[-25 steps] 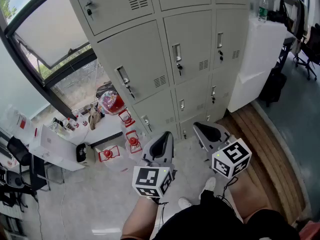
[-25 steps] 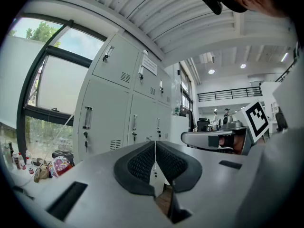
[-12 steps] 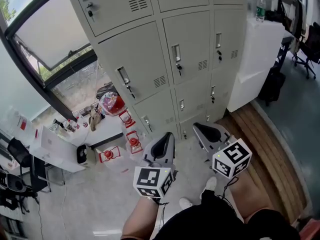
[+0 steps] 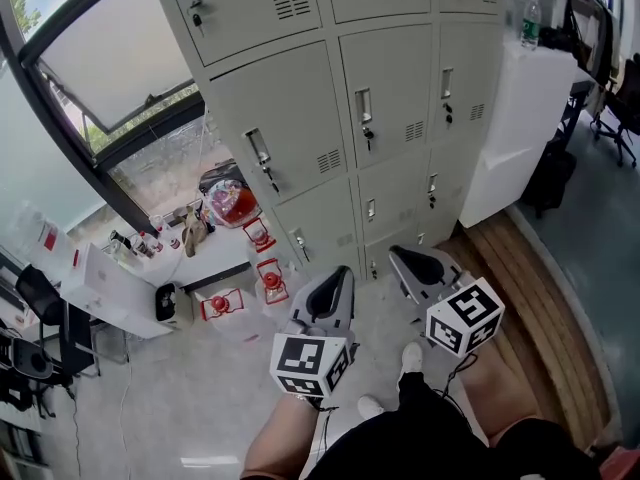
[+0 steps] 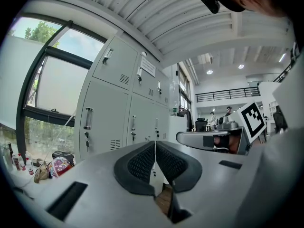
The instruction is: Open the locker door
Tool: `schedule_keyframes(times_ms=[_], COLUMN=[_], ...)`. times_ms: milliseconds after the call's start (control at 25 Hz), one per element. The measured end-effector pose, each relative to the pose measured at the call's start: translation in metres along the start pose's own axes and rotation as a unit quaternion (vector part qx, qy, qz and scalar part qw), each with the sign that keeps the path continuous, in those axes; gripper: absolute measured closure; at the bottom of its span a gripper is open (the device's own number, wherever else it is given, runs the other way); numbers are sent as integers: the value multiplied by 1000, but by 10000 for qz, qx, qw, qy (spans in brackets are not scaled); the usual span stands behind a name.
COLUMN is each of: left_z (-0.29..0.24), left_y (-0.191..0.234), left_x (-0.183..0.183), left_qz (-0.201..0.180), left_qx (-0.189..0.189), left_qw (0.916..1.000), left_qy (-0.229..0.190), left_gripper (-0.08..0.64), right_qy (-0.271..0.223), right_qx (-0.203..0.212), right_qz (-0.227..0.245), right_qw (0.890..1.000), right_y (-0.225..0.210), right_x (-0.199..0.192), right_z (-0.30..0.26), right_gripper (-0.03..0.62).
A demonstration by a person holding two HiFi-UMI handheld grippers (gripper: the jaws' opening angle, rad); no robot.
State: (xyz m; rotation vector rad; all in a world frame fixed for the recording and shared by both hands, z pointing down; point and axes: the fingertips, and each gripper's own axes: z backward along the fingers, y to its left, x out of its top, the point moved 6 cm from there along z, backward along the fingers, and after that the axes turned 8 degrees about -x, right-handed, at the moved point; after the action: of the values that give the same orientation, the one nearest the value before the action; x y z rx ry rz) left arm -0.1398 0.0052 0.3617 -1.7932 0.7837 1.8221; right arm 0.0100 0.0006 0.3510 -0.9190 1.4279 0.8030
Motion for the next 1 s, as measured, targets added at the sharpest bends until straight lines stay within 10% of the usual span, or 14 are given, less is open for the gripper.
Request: schedule_keyframes(times_ms=[1000], left_z=[-62], left_y=[49], left_x=[8], left_qz=[20], left_qx=[402], left_qw=[9992], left_qy=[46], left_gripper=[540], right_qy=[-41], right_qx=[446], right_qz=[-95], right_qw=[9990], right_y=[-57], right_x=[14], right_z=[-85], right_gripper=[538])
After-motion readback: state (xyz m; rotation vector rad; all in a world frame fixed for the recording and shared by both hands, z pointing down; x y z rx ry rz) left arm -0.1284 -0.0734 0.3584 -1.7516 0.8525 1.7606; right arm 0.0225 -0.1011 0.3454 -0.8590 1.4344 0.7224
